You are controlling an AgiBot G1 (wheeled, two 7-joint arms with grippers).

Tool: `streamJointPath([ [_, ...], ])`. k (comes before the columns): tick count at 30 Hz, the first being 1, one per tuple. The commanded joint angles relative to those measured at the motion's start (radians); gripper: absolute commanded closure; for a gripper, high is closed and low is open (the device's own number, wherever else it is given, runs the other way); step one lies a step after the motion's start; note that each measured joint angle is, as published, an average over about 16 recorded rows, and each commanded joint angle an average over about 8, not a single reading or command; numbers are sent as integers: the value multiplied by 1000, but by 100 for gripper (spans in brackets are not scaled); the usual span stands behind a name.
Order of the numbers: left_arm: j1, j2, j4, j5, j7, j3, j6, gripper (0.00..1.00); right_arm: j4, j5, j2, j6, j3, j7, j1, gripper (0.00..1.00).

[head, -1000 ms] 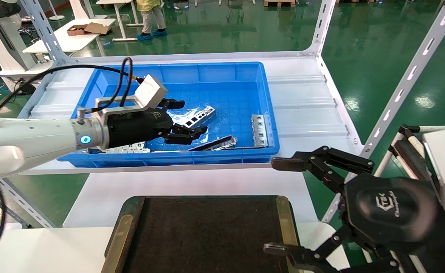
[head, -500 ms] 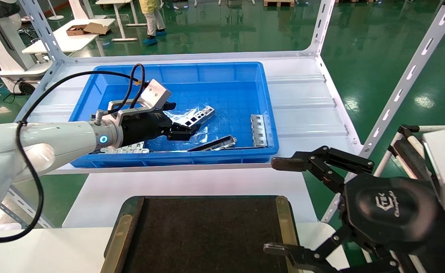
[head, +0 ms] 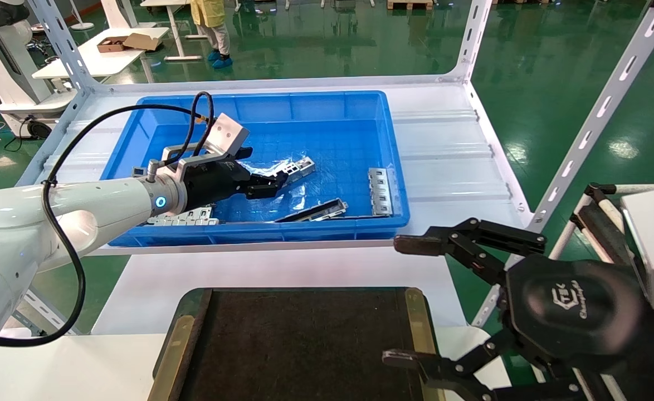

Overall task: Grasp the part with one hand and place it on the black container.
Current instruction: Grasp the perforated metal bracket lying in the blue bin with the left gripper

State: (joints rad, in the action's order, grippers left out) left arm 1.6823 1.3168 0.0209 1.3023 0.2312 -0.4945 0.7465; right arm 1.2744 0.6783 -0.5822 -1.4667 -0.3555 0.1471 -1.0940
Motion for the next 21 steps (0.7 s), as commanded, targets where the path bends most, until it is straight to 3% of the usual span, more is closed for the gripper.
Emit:
streamJointPath([
  [1,-1,2,-3,-2,0,1,-2,100,0,0,0,0,0,0,0,100],
  [21,-8,-4,-15,2,-12,-2,59,100,0,0,0,0,0,0,0,100],
])
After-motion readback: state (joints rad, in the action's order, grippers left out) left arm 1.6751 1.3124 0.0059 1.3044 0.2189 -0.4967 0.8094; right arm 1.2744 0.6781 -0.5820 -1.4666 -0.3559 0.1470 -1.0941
